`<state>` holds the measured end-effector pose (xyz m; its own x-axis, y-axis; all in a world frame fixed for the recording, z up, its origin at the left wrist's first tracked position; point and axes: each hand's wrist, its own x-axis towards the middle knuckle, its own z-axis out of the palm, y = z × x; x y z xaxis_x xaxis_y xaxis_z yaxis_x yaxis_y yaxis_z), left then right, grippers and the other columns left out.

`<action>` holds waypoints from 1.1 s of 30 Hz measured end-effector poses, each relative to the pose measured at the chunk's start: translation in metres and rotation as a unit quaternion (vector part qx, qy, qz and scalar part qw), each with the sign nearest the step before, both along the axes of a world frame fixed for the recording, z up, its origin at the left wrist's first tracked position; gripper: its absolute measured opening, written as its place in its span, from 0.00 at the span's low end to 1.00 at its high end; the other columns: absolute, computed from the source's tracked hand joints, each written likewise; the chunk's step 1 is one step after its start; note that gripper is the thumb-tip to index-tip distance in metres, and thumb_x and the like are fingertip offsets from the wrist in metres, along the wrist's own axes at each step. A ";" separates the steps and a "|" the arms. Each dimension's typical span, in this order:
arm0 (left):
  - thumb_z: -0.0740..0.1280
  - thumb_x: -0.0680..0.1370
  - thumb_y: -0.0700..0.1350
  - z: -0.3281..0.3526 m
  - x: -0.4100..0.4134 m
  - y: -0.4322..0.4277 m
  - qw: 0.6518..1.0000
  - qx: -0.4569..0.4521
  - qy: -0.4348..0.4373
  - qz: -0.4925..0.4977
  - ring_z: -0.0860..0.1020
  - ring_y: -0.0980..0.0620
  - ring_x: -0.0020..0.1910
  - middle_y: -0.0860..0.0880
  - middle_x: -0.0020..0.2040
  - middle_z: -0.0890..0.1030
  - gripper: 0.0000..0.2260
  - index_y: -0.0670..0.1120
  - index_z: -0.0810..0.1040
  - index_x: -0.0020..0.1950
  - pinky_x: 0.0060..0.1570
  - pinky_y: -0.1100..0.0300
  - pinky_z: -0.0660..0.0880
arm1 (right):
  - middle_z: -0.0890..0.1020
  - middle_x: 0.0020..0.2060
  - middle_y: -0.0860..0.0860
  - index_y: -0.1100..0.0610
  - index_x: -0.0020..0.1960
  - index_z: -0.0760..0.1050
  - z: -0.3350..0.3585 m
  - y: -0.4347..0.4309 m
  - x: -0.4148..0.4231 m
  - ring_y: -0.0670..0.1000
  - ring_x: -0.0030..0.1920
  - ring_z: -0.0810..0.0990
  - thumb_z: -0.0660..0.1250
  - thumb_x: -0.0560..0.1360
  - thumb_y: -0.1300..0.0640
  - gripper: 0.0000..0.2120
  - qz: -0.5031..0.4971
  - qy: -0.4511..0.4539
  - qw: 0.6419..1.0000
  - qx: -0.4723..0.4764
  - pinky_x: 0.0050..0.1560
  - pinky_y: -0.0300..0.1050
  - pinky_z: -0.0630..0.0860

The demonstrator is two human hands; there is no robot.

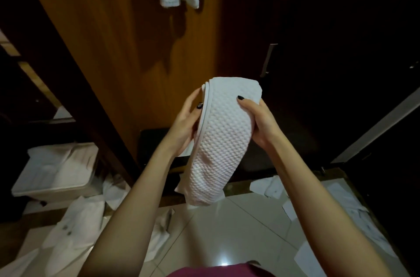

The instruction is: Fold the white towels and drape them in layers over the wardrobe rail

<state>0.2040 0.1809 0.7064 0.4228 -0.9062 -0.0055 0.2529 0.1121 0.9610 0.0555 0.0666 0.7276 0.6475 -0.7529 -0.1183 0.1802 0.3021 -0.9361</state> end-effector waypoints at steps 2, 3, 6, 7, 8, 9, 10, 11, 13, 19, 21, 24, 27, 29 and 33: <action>0.61 0.82 0.45 -0.001 -0.003 0.005 1.000 0.006 0.001 0.009 0.82 0.54 0.50 0.56 0.52 0.83 0.21 0.55 0.64 0.74 0.45 0.60 0.79 | 0.82 0.55 0.54 0.53 0.65 0.71 -0.004 0.000 0.000 0.52 0.53 0.83 0.68 0.77 0.60 0.18 0.008 -0.005 1.000 0.012 0.47 0.48 0.80; 0.62 0.81 0.44 -0.002 -0.004 0.007 1.000 -0.001 -0.002 0.010 0.82 0.53 0.46 0.55 0.49 0.84 0.20 0.56 0.65 0.72 0.43 0.60 0.79 | 0.81 0.56 0.55 0.53 0.67 0.70 -0.005 -0.001 -0.001 0.53 0.54 0.83 0.68 0.76 0.60 0.21 0.006 -0.005 1.000 0.017 0.47 0.49 0.80; 0.65 0.80 0.41 -0.002 -0.007 0.014 0.999 -0.003 -0.051 0.012 0.81 0.52 0.38 0.48 0.44 0.84 0.18 0.57 0.68 0.67 0.35 0.61 0.77 | 0.82 0.54 0.55 0.58 0.66 0.72 0.001 -0.005 -0.005 0.52 0.52 0.83 0.67 0.75 0.63 0.20 -0.010 -0.007 1.000 0.020 0.45 0.48 0.79; 0.65 0.80 0.41 -0.001 -0.009 0.015 0.997 0.005 -0.078 0.025 0.80 0.53 0.36 0.47 0.43 0.84 0.17 0.55 0.69 0.65 0.33 0.61 0.76 | 0.83 0.50 0.54 0.60 0.61 0.74 0.004 -0.007 -0.007 0.51 0.49 0.83 0.65 0.76 0.64 0.14 -0.011 -0.014 0.999 0.027 0.45 0.48 0.79; 0.65 0.80 0.40 0.001 -0.010 0.016 0.994 0.011 -0.102 0.044 0.80 0.54 0.33 0.47 0.42 0.84 0.14 0.53 0.70 0.62 0.31 0.62 0.74 | 0.83 0.45 0.53 0.61 0.56 0.77 0.008 -0.010 -0.009 0.50 0.45 0.83 0.64 0.77 0.63 0.09 -0.011 -0.023 0.999 0.045 0.46 0.47 0.78; 0.65 0.80 0.39 0.003 -0.011 0.016 0.991 0.012 -0.120 0.060 0.78 0.56 0.31 0.48 0.39 0.83 0.10 0.51 0.71 0.58 0.29 0.64 0.72 | 0.83 0.42 0.52 0.60 0.52 0.78 0.011 -0.012 -0.011 0.49 0.44 0.83 0.64 0.78 0.61 0.06 -0.010 -0.027 0.997 0.069 0.46 0.46 0.78; 0.64 0.80 0.36 0.005 -0.012 0.015 0.988 0.009 -0.140 0.071 0.75 0.56 0.28 0.49 0.36 0.82 0.08 0.49 0.71 0.54 0.28 0.65 0.69 | 0.84 0.42 0.52 0.59 0.52 0.78 0.012 -0.015 -0.013 0.48 0.43 0.84 0.65 0.78 0.57 0.07 -0.007 -0.017 0.996 0.086 0.45 0.45 0.79; 0.63 0.79 0.34 0.007 -0.011 0.015 0.983 0.007 -0.164 0.078 0.72 0.57 0.26 0.51 0.33 0.79 0.08 0.47 0.72 0.51 0.28 0.65 0.66 | 0.84 0.42 0.51 0.58 0.53 0.79 0.013 -0.016 -0.015 0.49 0.44 0.84 0.67 0.77 0.55 0.09 0.000 0.007 0.996 0.093 0.43 0.44 0.79; 0.61 0.78 0.31 0.010 -0.012 0.014 0.976 0.008 -0.201 0.083 0.68 0.60 0.24 0.55 0.29 0.76 0.10 0.47 0.73 0.47 0.27 0.67 0.64 | 0.84 0.45 0.52 0.57 0.55 0.78 0.010 -0.019 -0.017 0.50 0.45 0.84 0.68 0.77 0.52 0.11 0.016 0.060 0.994 0.090 0.41 0.44 0.79; 0.63 0.80 0.36 0.016 -0.012 0.017 0.970 0.023 -0.216 0.111 0.76 0.59 0.35 0.50 0.42 0.80 0.09 0.51 0.70 0.47 0.34 0.66 0.71 | 0.82 0.59 0.53 0.56 0.69 0.71 0.002 -0.014 -0.012 0.52 0.57 0.82 0.63 0.81 0.54 0.17 -0.002 0.030 0.999 -0.015 0.51 0.47 0.81; 0.63 0.79 0.34 0.017 -0.011 0.019 0.968 0.014 -0.227 0.108 0.76 0.58 0.35 0.49 0.41 0.79 0.10 0.50 0.71 0.46 0.34 0.67 0.71 | 0.80 0.62 0.53 0.57 0.70 0.69 0.005 -0.015 -0.007 0.52 0.60 0.81 0.63 0.81 0.56 0.19 -0.027 0.019 0.998 -0.058 0.55 0.48 0.80; 0.62 0.81 0.37 0.012 -0.008 0.026 0.971 0.016 -0.223 0.082 0.76 0.61 0.35 0.55 0.38 0.80 0.08 0.50 0.74 0.49 0.36 0.67 0.71 | 0.79 0.62 0.54 0.58 0.70 0.68 0.012 -0.019 -0.001 0.52 0.60 0.81 0.62 0.81 0.57 0.18 -0.042 0.008 0.996 -0.084 0.53 0.46 0.80; 0.63 0.81 0.41 -0.006 -0.015 0.030 0.975 0.025 -0.219 0.031 0.75 0.65 0.35 0.60 0.36 0.79 0.04 0.48 0.76 0.49 0.37 0.67 0.70 | 0.80 0.61 0.55 0.59 0.71 0.68 0.017 -0.024 0.002 0.52 0.57 0.82 0.62 0.81 0.57 0.19 -0.038 0.012 0.994 -0.103 0.48 0.44 0.80; 0.67 0.79 0.43 -0.024 -0.022 0.026 0.967 0.032 -0.254 0.017 0.75 0.64 0.41 0.61 0.42 0.77 0.05 0.51 0.76 0.45 0.45 0.66 0.71 | 0.80 0.60 0.54 0.58 0.70 0.68 0.017 -0.025 0.003 0.51 0.56 0.83 0.62 0.81 0.57 0.19 -0.039 0.023 0.992 -0.115 0.47 0.44 0.80; 0.71 0.76 0.47 -0.057 -0.038 0.016 0.915 0.085 -0.374 0.127 0.66 0.66 0.56 0.55 0.61 0.64 0.07 0.45 0.77 0.48 0.54 0.78 0.62 | 0.80 0.59 0.53 0.56 0.68 0.68 0.013 -0.025 -0.001 0.51 0.56 0.82 0.60 0.82 0.56 0.15 -0.058 0.004 0.991 -0.117 0.49 0.44 0.80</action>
<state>0.1665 0.1971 0.6494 0.5635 -0.7909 0.2388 -0.4950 -0.0918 0.8640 0.0542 0.0412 0.7407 0.5546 -0.8296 0.0643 0.1942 0.0539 -0.9795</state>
